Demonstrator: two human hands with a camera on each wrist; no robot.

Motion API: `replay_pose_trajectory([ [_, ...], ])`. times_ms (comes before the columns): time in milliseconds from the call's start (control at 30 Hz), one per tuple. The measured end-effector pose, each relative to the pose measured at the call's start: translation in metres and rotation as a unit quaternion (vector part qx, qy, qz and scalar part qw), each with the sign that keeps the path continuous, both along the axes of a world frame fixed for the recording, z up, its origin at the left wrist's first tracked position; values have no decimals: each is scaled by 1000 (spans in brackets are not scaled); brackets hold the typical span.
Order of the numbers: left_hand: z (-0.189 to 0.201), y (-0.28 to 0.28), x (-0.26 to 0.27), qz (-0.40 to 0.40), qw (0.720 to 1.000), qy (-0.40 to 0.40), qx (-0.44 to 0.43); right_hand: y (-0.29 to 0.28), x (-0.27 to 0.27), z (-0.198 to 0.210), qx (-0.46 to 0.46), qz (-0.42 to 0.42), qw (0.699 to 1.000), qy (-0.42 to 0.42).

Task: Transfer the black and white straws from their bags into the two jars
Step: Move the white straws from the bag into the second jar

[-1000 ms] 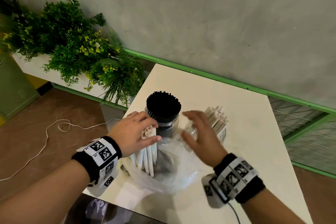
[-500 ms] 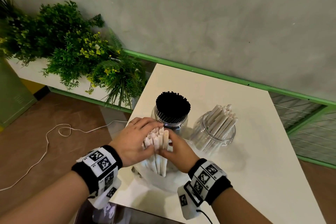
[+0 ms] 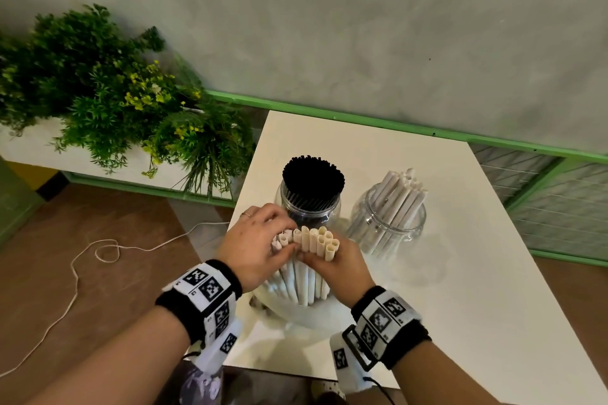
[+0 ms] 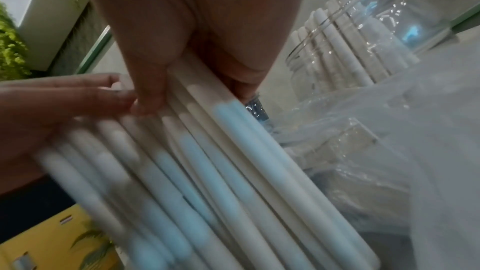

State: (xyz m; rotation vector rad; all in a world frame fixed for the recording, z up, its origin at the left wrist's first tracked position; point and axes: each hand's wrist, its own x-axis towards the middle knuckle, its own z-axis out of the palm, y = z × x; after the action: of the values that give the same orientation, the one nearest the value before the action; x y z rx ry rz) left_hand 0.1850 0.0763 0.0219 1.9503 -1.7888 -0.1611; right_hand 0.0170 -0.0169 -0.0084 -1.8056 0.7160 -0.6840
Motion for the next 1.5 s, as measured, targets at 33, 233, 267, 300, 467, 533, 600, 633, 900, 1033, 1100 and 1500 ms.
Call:
replay_pose_trajectory([
  [33,0,0,0,0,1000,-1,0,3,0,-2,-13,-12,1000,-10],
  [233,0,2,-1,12,1000,-2,-8,18,1,-3,-78,-56,995,-33],
  [267,-1,2,-1,10,1000,-6,-9,19,1,-1,-88,-52,994,-37],
  [300,-1,2,-1,7,1000,-9,-10,19,2,0,-99,-49,993,-38],
  [467,-2,2,-2,7,1000,-10,3,22,7,5,-135,-8,990,-28],
  [533,-2,2,-1,9,1000,-12,1,21,7,4,-147,-8,989,-31],
  [600,-2,1,0,8,1000,-16,2,17,6,4,-141,-25,989,-41],
  [633,-2,1,-1,8,1000,-20,7,15,5,6,-136,-33,989,-47],
  [900,-1,-8,-4,10,999,-29,-10,-36,-6,57,-57,-85,986,-135],
  [1033,1,-13,-6,13,999,-30,-9,-53,-11,73,-74,-132,976,-157],
  [1100,1,-13,-6,12,999,-30,-10,-56,-16,79,-94,-147,972,-160],
  [1500,-2,-21,-4,11,999,-50,-3,-104,-53,160,-232,-272,884,-301],
])
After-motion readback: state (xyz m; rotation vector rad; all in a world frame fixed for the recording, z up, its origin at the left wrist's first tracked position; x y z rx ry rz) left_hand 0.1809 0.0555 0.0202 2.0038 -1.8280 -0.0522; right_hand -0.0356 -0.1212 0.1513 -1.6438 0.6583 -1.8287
